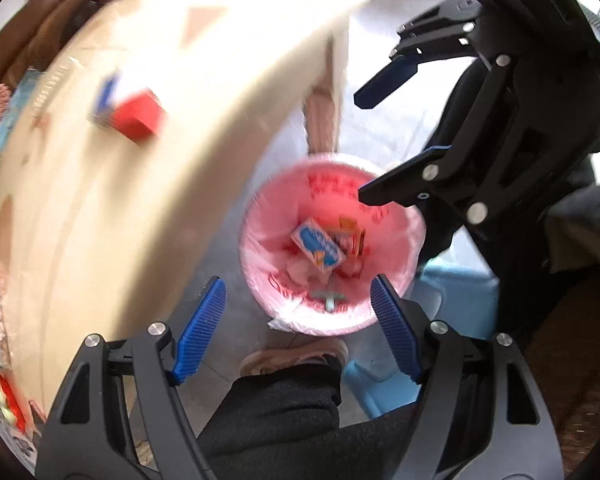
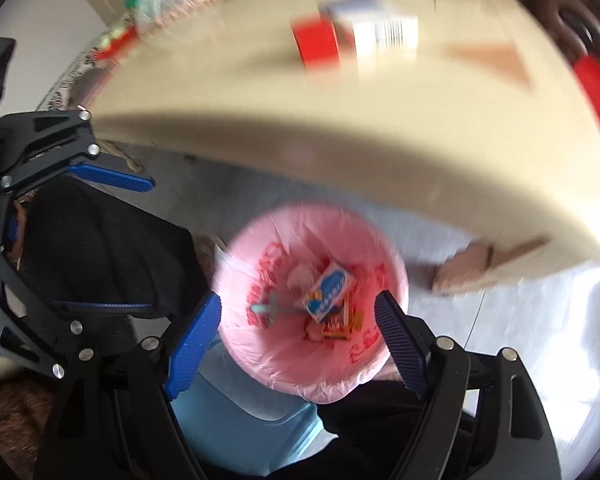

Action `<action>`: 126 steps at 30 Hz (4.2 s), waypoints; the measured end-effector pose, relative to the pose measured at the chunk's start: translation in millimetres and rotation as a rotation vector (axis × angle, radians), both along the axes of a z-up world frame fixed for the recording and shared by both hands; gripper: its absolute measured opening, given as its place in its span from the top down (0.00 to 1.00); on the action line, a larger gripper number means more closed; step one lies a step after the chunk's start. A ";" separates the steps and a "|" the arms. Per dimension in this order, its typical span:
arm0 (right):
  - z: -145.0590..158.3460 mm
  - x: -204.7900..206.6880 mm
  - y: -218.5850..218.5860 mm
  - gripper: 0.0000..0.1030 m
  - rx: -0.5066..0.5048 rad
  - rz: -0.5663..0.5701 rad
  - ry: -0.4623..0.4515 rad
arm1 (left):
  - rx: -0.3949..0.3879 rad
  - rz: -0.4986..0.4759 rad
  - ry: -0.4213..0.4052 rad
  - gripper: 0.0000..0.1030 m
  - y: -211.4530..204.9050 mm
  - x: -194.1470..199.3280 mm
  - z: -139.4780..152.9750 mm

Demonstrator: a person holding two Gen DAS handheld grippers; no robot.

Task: Collect trash
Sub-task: 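Move both tools back over the table toward the blue cigarette box and red cube, then grasp the red cube with the left tool while the right tool grasps the blue cigarette box, then lift the red cube and cigarette box with both tools and carry them over the pink bin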

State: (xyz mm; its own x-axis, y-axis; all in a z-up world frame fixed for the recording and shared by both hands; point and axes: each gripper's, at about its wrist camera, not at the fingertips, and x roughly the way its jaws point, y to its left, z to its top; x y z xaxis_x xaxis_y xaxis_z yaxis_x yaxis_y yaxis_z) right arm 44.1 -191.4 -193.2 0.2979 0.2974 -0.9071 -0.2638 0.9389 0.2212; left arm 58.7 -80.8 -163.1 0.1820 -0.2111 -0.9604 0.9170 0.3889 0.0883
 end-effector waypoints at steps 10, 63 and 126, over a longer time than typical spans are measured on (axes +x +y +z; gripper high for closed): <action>145.2 39.9 -29.9 0.24 0.037 0.036 -0.186 | -0.079 0.030 -0.119 0.22 -0.2 32.9 100.5; -10.2 249.1 1.0 0.23 -0.058 0.135 0.145 | -0.159 0.081 0.192 0.31 -51.7 161.9 -15.7; 101.4 181.2 -16.5 0.40 -0.155 -0.073 -0.153 | -0.241 0.371 0.013 0.69 9.4 103.3 73.4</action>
State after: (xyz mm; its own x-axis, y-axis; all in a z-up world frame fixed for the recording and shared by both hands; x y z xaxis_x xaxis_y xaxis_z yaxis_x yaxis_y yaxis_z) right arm 225.3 -207.8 -91.8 0.4509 0.1304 -0.8830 -0.2135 0.9763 0.0352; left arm 162.0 -71.5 -89.7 0.2758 -0.3517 -0.8946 0.7117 0.7002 -0.0558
